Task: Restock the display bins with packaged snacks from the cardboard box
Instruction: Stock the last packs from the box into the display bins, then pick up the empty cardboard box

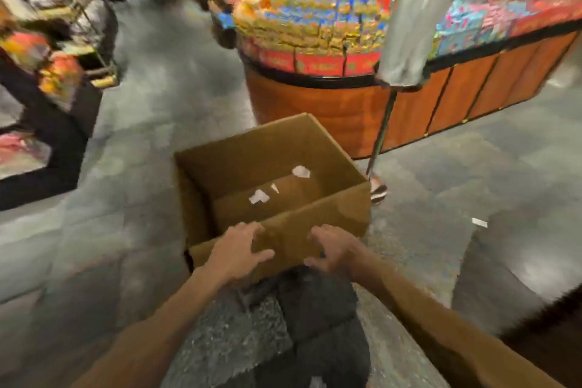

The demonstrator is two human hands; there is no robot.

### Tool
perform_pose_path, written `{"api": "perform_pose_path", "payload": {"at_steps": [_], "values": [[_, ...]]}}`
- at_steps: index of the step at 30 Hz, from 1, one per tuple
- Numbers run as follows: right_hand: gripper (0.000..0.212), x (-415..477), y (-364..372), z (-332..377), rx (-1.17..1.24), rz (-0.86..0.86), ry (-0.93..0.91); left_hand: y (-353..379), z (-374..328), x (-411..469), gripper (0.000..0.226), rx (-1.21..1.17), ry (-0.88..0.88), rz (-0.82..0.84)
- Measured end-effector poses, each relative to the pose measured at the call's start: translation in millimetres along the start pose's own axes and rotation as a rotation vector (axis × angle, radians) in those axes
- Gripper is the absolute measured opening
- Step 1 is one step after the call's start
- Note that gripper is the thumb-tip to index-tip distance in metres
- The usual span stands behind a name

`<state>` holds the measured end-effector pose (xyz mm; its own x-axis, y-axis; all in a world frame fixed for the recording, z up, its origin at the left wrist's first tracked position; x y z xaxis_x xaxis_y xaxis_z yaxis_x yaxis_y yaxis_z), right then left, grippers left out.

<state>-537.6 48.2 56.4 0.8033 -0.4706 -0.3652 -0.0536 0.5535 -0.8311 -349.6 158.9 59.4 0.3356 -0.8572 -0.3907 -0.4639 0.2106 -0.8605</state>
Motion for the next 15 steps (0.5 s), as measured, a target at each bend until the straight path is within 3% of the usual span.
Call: {"api": "perform_pose_path", "payload": {"at_steps": [7, 10, 15], "values": [[0.065, 152, 22, 39, -0.185, 0.103, -0.065, 26, 99, 79, 0.092, -0.045, -0.077, 0.233], [0.060, 199, 47, 20, -0.361, 0.234, -0.063, 44, 127, 105, 0.105, -0.030, -0.061, 0.336], [0.037, 243, 55, -7, -0.453, 0.350, 0.004, 54, 156, 141, 0.082, 0.055, -0.049, 0.409]]}}
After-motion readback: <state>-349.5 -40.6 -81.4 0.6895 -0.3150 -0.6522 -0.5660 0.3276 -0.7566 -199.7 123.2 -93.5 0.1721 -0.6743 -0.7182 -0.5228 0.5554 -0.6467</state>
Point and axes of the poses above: each hand's wrist, its own x-axis towards the middle knuckle, its own y-axis out of the palm, z = x × y, the point moved 4 cm from there along x, towards the middle knuckle, and after that the axes turned 8 degrees about z, right-handed, at the moved point
